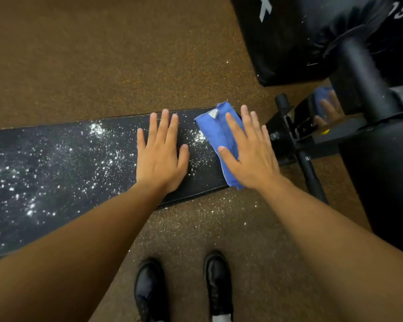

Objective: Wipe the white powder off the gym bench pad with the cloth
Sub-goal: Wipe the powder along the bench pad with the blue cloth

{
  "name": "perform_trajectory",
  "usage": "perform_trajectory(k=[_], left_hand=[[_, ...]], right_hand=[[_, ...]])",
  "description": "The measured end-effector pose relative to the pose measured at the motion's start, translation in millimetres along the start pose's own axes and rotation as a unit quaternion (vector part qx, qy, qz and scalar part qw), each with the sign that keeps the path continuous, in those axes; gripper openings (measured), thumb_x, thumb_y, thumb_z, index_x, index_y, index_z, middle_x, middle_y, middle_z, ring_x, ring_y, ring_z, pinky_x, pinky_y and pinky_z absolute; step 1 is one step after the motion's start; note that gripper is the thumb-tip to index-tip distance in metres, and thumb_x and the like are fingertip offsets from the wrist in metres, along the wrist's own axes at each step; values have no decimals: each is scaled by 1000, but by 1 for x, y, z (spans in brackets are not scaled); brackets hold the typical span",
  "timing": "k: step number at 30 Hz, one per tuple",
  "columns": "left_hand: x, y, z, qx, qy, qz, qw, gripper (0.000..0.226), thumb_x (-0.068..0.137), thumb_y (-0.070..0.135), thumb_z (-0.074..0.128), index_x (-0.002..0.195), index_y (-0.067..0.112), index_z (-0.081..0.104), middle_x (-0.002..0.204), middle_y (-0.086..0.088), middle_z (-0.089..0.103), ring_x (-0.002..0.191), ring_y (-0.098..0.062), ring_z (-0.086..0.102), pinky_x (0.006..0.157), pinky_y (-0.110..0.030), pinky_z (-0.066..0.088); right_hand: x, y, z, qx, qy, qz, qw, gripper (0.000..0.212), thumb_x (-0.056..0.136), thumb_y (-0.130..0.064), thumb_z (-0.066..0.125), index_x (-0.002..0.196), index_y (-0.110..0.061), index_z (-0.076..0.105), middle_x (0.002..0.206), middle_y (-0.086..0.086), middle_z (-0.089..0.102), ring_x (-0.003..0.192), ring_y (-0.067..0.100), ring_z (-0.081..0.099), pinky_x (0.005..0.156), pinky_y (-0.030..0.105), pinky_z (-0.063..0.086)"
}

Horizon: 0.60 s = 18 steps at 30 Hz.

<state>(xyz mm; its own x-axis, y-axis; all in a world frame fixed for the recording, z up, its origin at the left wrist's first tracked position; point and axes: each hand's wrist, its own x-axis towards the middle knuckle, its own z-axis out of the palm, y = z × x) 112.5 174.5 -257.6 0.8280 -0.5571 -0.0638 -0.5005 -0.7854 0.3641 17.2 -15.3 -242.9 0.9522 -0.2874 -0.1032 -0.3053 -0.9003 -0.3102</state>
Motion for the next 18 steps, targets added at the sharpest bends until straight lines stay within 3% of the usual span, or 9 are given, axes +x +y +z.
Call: perform_trajectory(k=[5, 11, 18], left_hand=[[-19, 2, 10, 19, 31, -104, 994, 64, 101, 41, 30, 156, 17, 7, 165, -3, -1, 151, -24, -10, 120, -53, -4], [-22, 9, 22, 29, 22, -118, 992, 63, 100, 45, 23, 157, 22, 7, 165, -4, -1, 150, -25, -10, 119, -55, -4], [-17, 5, 23, 49, 6, -142, 989, 62, 102, 47, 21, 157, 24, 3, 165, -4, -6, 150, -26, -13, 119, -55, -6]], right_hand=[[11, 13, 7, 40, -31, -43, 998, 73, 93, -56, 31, 157, -28, 9, 165, 4, -5, 151, 25, -7, 120, 50, 4], [8, 16, 24, -33, -37, -50, 998, 76, 92, -64, 24, 156, -25, 12, 165, 3, -2, 151, 28, -4, 119, 49, 6], [36, 8, 22, -35, -39, -12, 999, 61, 103, -40, 28, 157, -20, 7, 165, 6, -5, 151, 29, -3, 121, 48, 6]])
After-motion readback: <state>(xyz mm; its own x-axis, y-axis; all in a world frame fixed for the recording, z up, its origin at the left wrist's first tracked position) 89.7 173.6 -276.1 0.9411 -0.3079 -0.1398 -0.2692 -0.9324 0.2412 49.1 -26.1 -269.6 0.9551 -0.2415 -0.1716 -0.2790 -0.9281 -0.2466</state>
